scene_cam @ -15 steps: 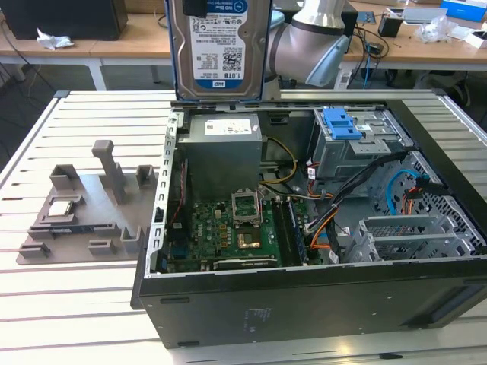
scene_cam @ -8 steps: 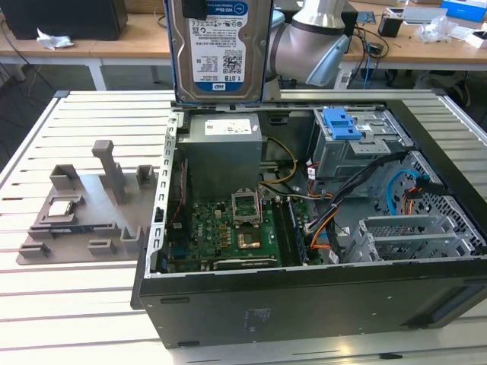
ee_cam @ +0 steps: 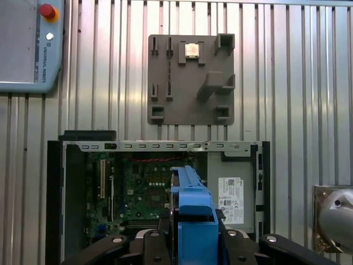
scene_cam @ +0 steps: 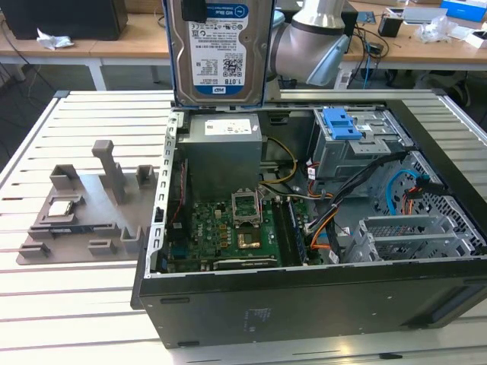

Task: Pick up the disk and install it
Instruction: 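Pick up the disk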

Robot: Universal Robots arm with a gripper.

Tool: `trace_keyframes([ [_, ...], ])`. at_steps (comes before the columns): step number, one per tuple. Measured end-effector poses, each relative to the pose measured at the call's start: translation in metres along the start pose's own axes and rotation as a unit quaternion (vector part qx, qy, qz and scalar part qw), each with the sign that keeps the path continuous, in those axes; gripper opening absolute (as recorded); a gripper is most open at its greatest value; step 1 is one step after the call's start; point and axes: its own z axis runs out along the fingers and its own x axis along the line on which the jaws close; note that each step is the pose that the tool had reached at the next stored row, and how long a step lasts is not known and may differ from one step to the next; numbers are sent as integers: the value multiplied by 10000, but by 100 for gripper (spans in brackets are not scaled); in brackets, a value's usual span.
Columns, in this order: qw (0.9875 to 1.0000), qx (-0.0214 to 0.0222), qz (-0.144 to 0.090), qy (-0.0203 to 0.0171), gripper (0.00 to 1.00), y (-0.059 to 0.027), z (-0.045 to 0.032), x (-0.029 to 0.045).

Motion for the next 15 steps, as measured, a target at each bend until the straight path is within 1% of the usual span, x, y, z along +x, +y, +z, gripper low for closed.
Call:
trace_keyframes([
  [15,10000,0,0,0,37,1,2,128],
])
